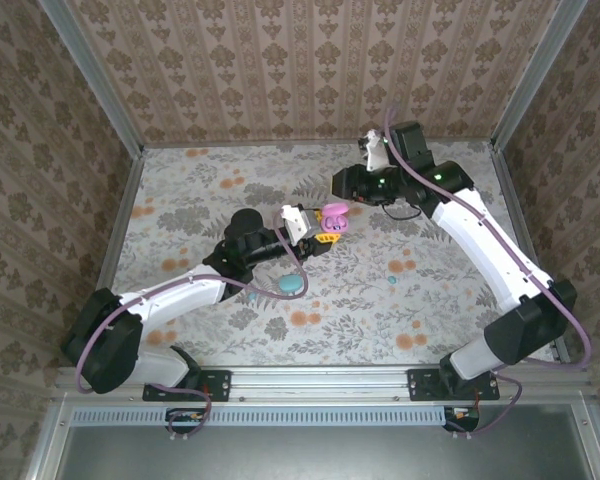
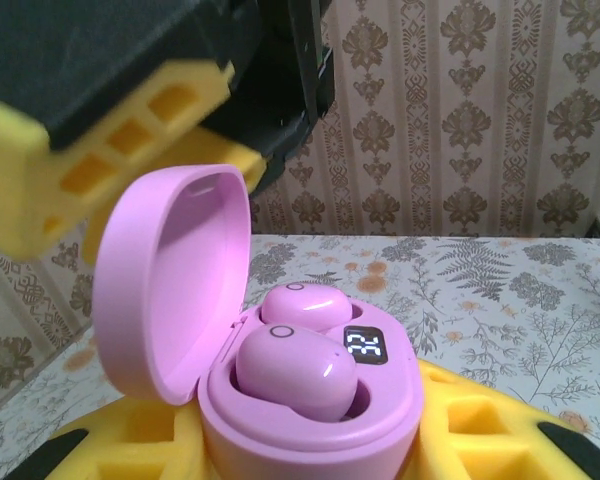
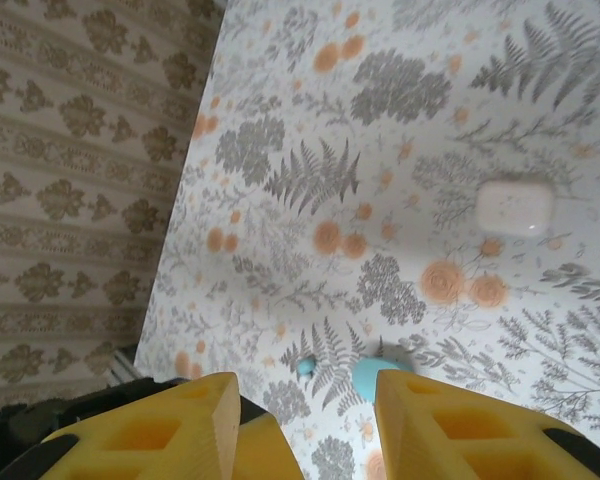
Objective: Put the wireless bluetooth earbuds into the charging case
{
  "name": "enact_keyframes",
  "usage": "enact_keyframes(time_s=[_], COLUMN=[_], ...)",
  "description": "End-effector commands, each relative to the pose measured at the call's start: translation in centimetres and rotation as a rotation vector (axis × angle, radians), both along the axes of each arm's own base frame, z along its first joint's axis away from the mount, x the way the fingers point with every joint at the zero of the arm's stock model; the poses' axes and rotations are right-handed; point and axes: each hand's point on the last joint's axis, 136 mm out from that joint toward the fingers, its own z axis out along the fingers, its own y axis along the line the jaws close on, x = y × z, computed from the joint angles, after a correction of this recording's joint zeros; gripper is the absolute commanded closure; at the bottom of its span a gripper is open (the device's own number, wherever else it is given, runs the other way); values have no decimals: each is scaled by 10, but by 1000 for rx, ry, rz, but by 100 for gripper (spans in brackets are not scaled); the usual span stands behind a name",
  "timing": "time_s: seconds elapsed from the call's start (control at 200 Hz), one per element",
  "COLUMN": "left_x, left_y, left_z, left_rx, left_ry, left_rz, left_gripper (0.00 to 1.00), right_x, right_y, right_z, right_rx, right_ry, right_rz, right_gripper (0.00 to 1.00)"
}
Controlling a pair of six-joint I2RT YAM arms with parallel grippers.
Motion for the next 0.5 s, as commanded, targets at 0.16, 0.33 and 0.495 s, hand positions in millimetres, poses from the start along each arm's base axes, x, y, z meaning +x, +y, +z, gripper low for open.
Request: enact_keyframes(time_s=[0.16, 0.33, 0.495], left_x=[13, 17, 28], left_y=[4, 4, 3], left_z=[20, 18, 6], left_rx=[-45, -45, -10], left_ry=[-15, -2, 44], left_rz=[15, 24, 65], left_gripper=[67, 66, 66], right_x=[-32, -41, -34], right_y=[6, -5, -34], right_z=[2, -9, -8], right_rx=[44, 20, -62], right_ry=[23, 24, -38], right_rz=[122, 85, -51], right_gripper=[57, 57, 53])
